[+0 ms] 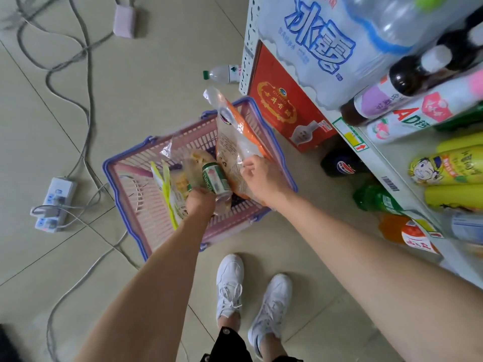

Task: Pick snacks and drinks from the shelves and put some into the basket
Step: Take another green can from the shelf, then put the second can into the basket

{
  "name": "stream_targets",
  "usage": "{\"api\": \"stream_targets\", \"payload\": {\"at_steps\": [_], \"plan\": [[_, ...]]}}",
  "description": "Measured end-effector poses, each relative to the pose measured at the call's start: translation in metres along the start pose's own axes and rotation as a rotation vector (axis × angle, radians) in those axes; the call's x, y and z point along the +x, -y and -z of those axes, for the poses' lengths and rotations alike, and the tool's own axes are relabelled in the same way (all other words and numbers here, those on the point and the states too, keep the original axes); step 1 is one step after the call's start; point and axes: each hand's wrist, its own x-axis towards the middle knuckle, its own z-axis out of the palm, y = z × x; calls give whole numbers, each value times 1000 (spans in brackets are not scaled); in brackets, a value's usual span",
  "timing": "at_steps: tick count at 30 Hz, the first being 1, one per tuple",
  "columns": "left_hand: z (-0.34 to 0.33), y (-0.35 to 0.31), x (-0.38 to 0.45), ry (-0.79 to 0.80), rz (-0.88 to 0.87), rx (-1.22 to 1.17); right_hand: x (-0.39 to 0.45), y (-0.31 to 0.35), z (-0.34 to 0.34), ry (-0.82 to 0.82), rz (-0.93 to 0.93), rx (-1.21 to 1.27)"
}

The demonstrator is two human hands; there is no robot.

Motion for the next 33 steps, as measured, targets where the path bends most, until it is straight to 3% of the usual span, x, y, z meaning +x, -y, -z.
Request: {"api": "stream_targets", "payload": {"at_steps": [6, 11, 16, 23, 27, 33], "plan": [[-8, -9, -3, 14, -19, -44, -1, -3, 10, 24, -41, -12], [-16, -35, -37, 97, -161, -59, -15, 4, 25, 32, -16, 94], [-29, -58, -74, 189, -299, -61, -38, -5, 57, -141, -56, 195], [-54, -95, -126, 317, -335, -96, -73, -62, 129, -419, -259, 283], [-89, -120, -158, 467, -356, -49, -94, -91, 182, -581, -359, 133], [-156, -170, -218, 631, -380, -37, -111, -112, 252, -697, -349, -16]]}}
